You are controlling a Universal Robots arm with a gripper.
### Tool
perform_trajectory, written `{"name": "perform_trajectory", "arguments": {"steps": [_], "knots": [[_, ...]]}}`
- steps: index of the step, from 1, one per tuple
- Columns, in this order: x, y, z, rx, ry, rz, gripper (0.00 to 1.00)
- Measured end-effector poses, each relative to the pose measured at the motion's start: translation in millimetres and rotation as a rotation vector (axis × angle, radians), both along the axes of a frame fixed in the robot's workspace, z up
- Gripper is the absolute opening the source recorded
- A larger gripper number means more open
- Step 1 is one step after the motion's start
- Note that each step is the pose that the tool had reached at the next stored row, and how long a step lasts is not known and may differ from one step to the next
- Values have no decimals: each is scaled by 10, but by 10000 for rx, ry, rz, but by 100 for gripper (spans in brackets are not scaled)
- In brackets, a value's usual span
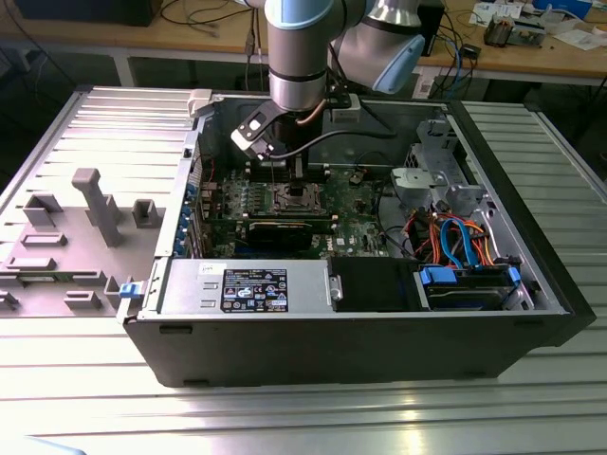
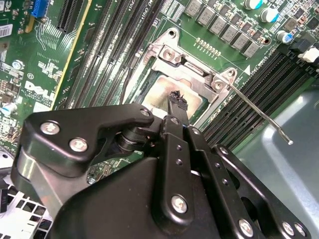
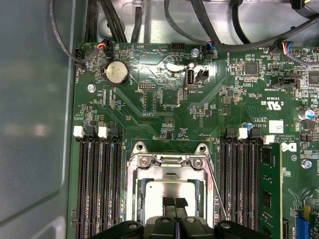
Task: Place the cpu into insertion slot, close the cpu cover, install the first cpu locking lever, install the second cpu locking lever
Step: 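Install the first cpu locking lever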
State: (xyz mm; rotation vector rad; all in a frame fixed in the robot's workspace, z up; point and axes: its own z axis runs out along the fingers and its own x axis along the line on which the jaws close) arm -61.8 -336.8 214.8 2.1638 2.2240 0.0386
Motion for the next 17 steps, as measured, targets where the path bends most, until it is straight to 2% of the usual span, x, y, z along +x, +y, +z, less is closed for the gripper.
{"name": "perform_trajectory", "arguments": {"steps": [17], "knots": [[0, 0, 39, 2, -2, 0, 11]]}}
